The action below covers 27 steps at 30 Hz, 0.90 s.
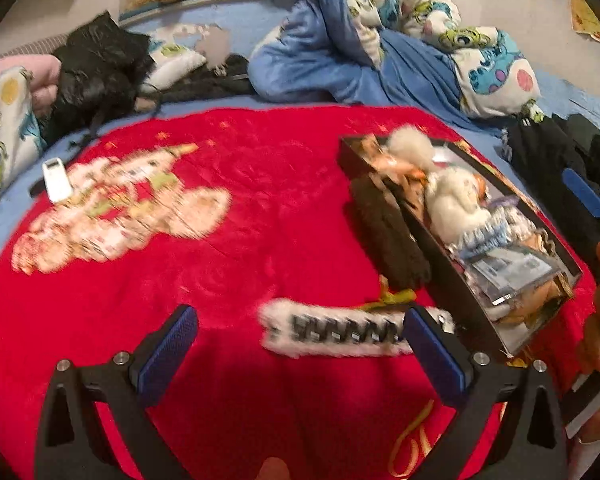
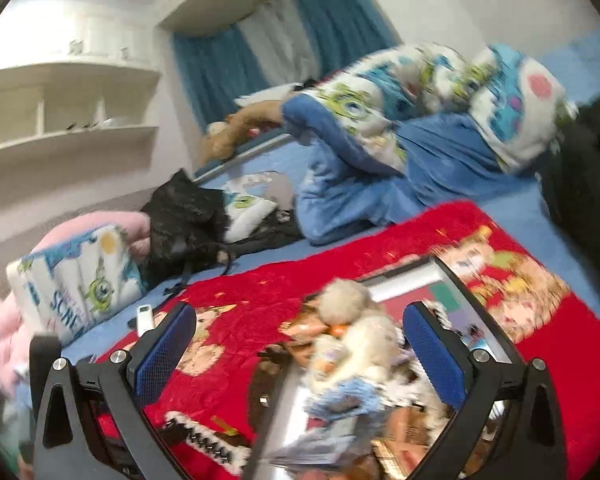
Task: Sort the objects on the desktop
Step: 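Move the left gripper to the white fuzzy clip strip on the quilt, then close the left gripper on the white fuzzy clip strip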
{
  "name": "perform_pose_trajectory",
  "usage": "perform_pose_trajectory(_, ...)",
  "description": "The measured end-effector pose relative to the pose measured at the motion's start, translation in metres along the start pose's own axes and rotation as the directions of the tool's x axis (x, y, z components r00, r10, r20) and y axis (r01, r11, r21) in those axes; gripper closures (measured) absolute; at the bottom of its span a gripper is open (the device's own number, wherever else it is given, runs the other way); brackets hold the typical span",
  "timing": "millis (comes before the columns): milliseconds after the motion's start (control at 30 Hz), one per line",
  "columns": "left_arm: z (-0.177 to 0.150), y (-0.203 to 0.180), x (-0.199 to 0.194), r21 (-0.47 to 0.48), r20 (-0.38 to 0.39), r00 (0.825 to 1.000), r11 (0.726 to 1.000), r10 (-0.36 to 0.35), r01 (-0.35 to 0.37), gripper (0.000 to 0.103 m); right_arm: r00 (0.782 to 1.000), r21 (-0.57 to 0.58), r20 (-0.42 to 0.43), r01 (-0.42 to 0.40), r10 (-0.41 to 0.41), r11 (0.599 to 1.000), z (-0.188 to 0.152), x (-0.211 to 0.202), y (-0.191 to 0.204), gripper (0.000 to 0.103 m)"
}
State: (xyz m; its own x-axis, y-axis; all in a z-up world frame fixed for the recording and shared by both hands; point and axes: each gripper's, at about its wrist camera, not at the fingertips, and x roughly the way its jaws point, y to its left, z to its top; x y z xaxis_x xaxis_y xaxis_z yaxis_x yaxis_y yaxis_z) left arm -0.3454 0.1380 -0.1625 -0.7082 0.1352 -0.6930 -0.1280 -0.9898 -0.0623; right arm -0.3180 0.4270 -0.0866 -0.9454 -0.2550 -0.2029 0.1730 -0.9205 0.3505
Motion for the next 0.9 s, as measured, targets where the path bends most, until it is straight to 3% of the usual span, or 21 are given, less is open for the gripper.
perform_pose_trajectory(233, -0.007, -0.034, 0.015, 0.055, -0.028, 0.999, 0.998, -0.017, 0.018, 0.000, 1.000, 0.019, -0.022, 0.010, -0.010, 1.000, -0.003, 0.003, -0.015, 0.000)
perform_pose_trajectory(300, -0.009, -0.040, 0.019, 0.078, -0.005, 1.000, 0.997, 0.015, -0.014, 0.000, 1.000, 0.029, -0.023, -0.003, 0.004, 1.000, -0.004, 0.004, -0.016, 0.000)
perform_pose_trajectory(533, -0.007, -0.022, 0.026, -0.014, 0.002, 0.998, 0.998, -0.066, 0.066, 0.000, 0.999, 0.066, -0.032, -0.017, 0.020, 0.998, -0.005, 0.005, -0.020, 0.000)
perform_pose_trajectory(900, -0.009, -0.019, 0.028, -0.002, 0.006, 0.997, 0.997, -0.080, 0.080, 0.000, 0.998, 0.053, -0.048, -0.026, 0.028, 0.998, -0.007, 0.007, -0.016, 0.000)
